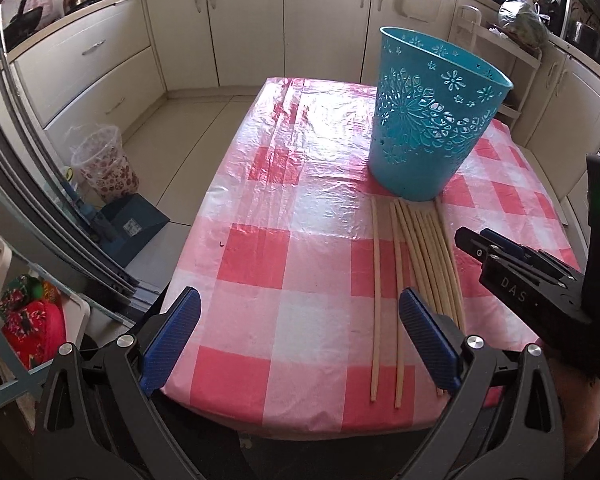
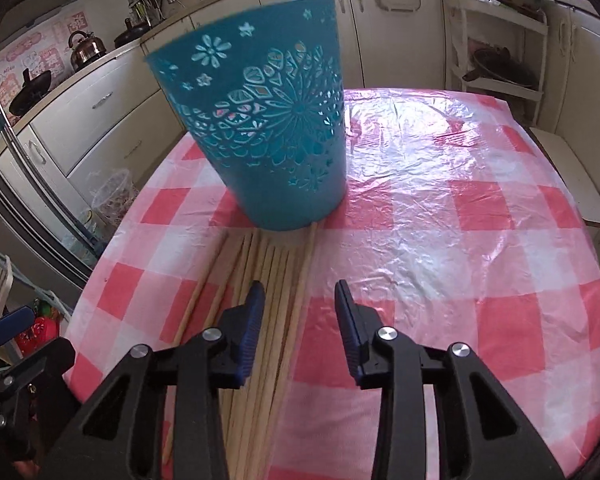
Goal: Organize utensils
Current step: 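Move the right tool toward the wooden sticks while the left tool approaches them too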
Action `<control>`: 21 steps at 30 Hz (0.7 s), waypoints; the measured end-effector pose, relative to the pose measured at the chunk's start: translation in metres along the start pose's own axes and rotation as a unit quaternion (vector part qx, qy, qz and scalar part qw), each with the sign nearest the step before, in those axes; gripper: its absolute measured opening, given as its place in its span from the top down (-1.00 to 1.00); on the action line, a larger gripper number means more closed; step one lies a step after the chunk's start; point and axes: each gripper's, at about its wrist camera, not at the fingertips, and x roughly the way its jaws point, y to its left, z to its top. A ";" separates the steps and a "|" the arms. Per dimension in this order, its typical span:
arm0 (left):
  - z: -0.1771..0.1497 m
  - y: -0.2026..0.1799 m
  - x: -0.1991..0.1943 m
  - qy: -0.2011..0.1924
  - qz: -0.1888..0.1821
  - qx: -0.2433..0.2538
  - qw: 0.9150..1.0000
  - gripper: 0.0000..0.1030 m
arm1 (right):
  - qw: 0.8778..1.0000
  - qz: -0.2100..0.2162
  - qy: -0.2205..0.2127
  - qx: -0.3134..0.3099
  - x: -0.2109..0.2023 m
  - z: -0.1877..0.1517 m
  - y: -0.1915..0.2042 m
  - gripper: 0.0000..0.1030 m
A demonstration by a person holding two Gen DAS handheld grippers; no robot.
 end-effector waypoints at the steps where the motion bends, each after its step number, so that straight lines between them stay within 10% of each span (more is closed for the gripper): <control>1: 0.003 -0.002 0.006 0.003 0.000 0.001 1.000 -0.85 | 1.000 -0.003 0.002 -0.003 0.004 0.002 0.000 0.37; 15: 0.038 -0.038 0.085 0.035 0.006 0.028 0.999 -0.85 | 0.993 -0.003 0.038 -0.108 0.012 0.005 -0.008 0.80; 21: 0.043 -0.047 0.107 0.049 0.008 0.046 0.998 -0.55 | 0.994 0.030 0.049 -0.092 0.008 0.006 -0.022 0.80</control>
